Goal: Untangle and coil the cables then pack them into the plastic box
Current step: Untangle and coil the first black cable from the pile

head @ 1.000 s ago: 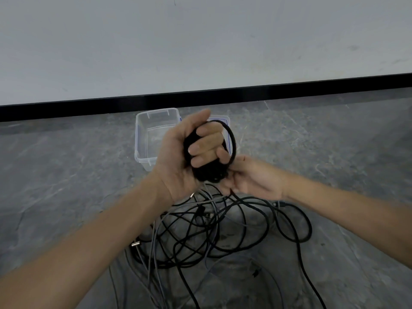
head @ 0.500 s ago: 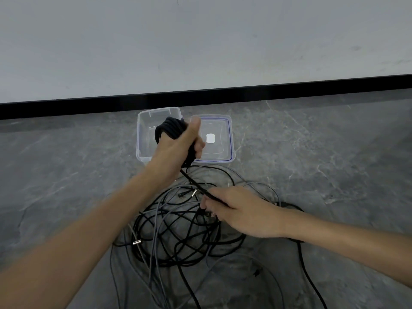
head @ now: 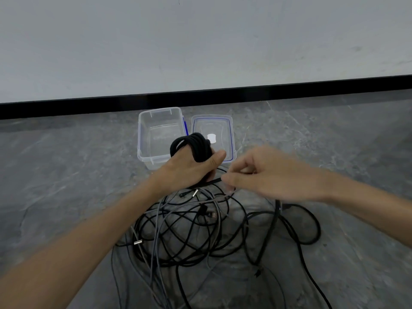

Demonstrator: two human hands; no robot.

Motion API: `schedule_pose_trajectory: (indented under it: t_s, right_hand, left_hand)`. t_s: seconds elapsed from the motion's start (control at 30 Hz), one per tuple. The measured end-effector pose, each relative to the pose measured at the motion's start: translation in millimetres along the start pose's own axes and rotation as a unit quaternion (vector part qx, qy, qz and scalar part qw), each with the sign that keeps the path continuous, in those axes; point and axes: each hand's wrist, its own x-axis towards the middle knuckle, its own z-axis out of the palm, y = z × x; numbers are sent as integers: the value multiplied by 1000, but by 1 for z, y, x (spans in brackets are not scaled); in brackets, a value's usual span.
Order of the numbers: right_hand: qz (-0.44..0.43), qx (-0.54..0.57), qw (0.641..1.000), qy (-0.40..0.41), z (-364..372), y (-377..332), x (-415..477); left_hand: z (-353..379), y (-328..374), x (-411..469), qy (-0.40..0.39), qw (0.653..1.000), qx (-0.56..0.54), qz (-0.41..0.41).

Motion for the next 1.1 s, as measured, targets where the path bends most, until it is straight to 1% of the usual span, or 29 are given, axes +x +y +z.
schedule_pose_trajectory:
  t_s: [0.07, 0.17, 0.23, 0.27, 0.33, 0.4, 0.43, 0.5, 0.57, 0.63, 0.7, 0.8, 0.87, 0.93, 0.97, 1.0, 1.03, 1.1]
  right_hand:
    - [-35, -7, 999, -3, -14, -3, 2]
    - [-70, 6, 997, -42, -32, -6, 5]
    - [-88, 16, 994, -68, -45, -7, 7]
    - [-99, 22, 992, -74, -51, -7, 9]
    - [-122, 34, 989, -70, -59, -3, 16]
    - [-132, 45, 989, -51, -62, 4, 23]
    - [-130, 58, 989, -45, -62, 9, 26]
    - [-129, 107, 985, -40, -61, 17, 30]
    - [-123, 159, 979, -39, -58, 26, 35]
    - [-113, 208, 970, -51, -53, 33, 39]
    - [-106, 255, 959, -66, -46, 41, 43]
    - [-87, 303, 947, -65, -34, 50, 46]
    - [-77, 324, 941, -58, -26, 50, 45]
    - [-65, 338, 938, -33, -19, 48, 45]
    - [-60, 349, 935, -16, -16, 48, 46]
    - [-53, 367, 929, 0, -12, 47, 47]
    - [-45, 392, 919, 13, -9, 48, 49]
    - [-18, 444, 896, 16, 1, 51, 48]
  left_hand:
    - [0, 3, -1, -47, 998, -42, -17]
    - [6, 8, -3, -135, 988, -67, -34]
    - [10, 15, -7, -190, 970, -141, -61]
    - [12, 18, -8, -217, 958, -176, -60]
    - [14, 25, -12, -262, 938, -222, -46]
    - [15, 32, -12, -282, 928, -242, -42]
    - [16, 35, -12, -286, 920, -261, -54]
    - [17, 40, -11, -293, 894, -331, -80]
    - [15, 41, -10, -303, 865, -393, -79]
    - [13, 38, -8, -330, 828, -446, -75]
    - [13, 35, -7, -345, 798, -486, -88]
    - [13, 30, -9, -343, 760, -541, -107]
    - [11, 29, -8, -345, 724, -587, -113]
    - [11, 30, -6, -352, 674, -641, -105]
    - [11, 32, -5, -348, 657, -662, -100]
    - [11, 34, -4, -337, 649, -675, -94]
    - [11, 37, -3, -320, 650, -685, -85]
    - [7, 42, -1, -270, 659, -700, -59]
